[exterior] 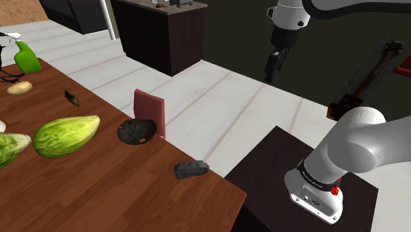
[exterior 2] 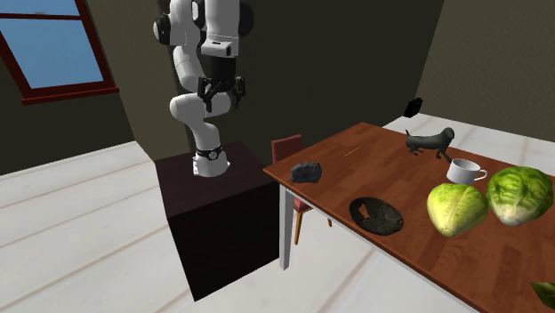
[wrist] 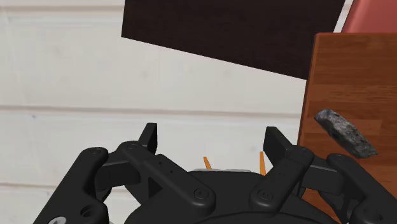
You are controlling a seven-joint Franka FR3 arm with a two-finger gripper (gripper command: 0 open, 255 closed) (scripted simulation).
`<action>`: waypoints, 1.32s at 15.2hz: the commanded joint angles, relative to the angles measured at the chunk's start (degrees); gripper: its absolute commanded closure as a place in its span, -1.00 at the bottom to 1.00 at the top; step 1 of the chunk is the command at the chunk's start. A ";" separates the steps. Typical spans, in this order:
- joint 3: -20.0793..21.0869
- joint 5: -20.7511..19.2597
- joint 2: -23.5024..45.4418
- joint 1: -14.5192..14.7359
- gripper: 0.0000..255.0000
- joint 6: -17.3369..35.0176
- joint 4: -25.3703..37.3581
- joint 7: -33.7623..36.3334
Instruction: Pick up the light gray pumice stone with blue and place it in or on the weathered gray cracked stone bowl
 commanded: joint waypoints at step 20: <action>19.65 16.51 14.59 7.58 -1.00 33.35 -12.51 23.68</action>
